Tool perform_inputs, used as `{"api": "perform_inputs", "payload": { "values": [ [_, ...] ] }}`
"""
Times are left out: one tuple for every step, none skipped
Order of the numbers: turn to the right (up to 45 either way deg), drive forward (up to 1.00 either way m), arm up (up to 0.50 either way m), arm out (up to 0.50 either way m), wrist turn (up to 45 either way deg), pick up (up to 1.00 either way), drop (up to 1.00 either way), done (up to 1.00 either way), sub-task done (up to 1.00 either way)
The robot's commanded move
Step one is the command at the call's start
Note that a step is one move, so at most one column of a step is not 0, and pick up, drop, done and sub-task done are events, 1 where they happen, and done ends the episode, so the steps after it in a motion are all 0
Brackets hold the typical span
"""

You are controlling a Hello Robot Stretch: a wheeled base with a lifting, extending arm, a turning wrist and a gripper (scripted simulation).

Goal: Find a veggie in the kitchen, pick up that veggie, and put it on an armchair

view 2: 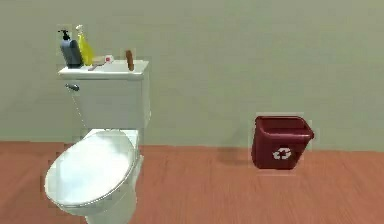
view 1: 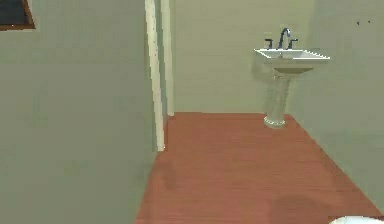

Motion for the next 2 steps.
{"api": "perform_inputs", "payload": {
  "values": [
    [0.0, 1.00, 0.00, 0.00, 0.0, 0.00, 0.00, 0.00, 0.00],
    [0.0, 1.00, 0.00, 0.00, 0.0, 0.00, 0.00, 0.00, 0.00]
  ]
}}
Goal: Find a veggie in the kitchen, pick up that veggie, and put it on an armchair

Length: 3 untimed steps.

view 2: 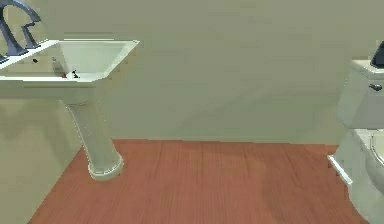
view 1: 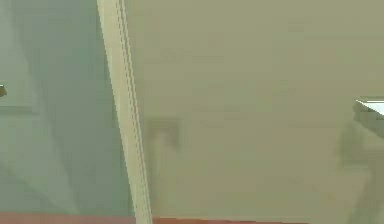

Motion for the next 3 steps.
{"api": "perform_inputs", "payload": {
  "values": [
    [0.0, 0.30, 0.00, 0.00, 0.0, 0.00, 0.00, 0.00, 0.00],
    [-45.0, 0.00, 0.00, 0.00, 0.0, 0.00, 0.00, 0.00, 0.00],
    [-18.0, 0.00, 0.00, 0.00, 0.0, 0.00, 0.00, 0.00, 0.00]
  ]
}}
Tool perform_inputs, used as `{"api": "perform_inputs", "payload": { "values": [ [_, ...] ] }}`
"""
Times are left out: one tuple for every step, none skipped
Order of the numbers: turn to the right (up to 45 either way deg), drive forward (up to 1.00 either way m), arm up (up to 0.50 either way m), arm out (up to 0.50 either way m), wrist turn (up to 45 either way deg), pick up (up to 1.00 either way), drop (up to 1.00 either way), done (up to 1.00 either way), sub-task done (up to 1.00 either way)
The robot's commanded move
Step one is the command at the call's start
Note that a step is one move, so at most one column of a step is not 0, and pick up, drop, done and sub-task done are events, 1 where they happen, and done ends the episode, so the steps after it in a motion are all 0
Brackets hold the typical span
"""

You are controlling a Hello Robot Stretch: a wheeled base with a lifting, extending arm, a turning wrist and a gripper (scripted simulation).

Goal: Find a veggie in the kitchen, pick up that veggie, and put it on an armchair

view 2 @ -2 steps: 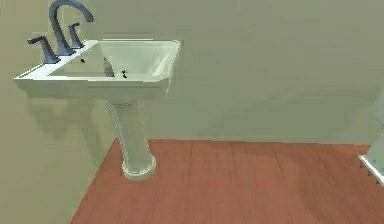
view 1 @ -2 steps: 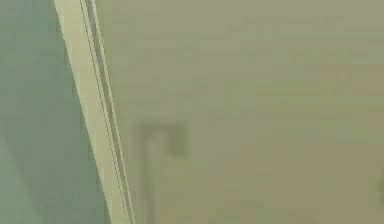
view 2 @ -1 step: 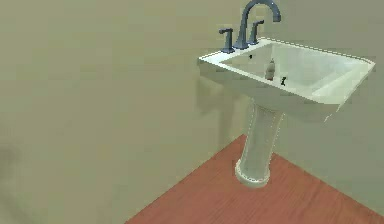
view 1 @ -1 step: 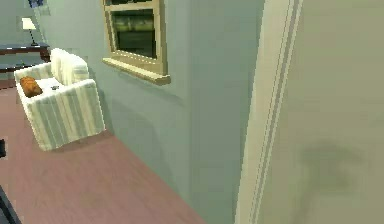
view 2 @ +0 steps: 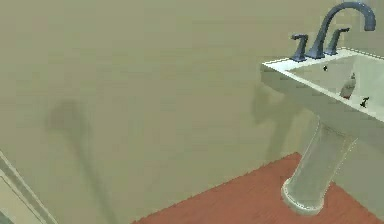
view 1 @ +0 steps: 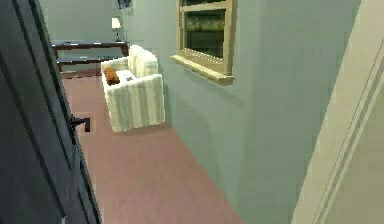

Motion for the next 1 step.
{"api": "perform_inputs", "payload": {
  "values": [
    [0.0, 0.75, 0.00, 0.00, 0.0, 0.00, 0.00, 0.00, 0.00]
  ]
}}
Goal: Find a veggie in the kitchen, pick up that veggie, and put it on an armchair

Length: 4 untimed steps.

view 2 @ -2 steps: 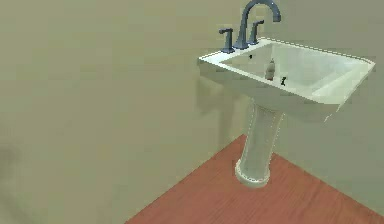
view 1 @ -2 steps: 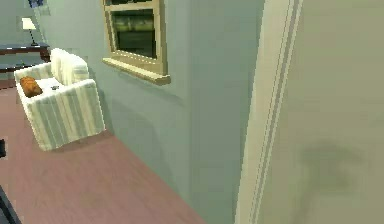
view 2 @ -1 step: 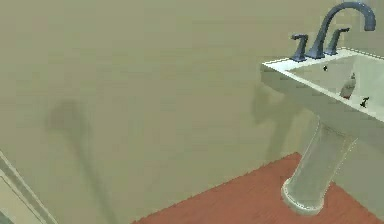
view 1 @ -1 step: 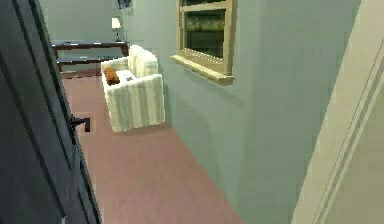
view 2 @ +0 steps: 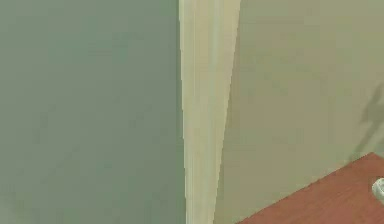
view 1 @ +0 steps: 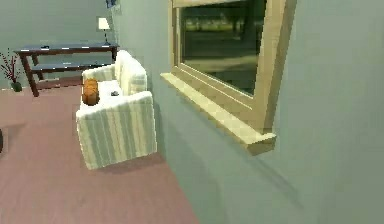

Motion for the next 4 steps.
{"api": "perform_inputs", "payload": {
  "values": [
    [-30.0, 0.00, 0.00, 0.00, 0.0, 0.00, 0.00, 0.00, 0.00],
    [0.0, 0.05, 0.00, 0.00, 0.0, 0.00, 0.00, 0.00, 0.00],
    [0.0, 0.70, 0.00, 0.00, 0.0, 0.00, 0.00, 0.00, 0.00],
    [-45.0, 0.00, 0.00, 0.00, 0.0, 0.00, 0.00, 0.00, 0.00]
  ]
}}
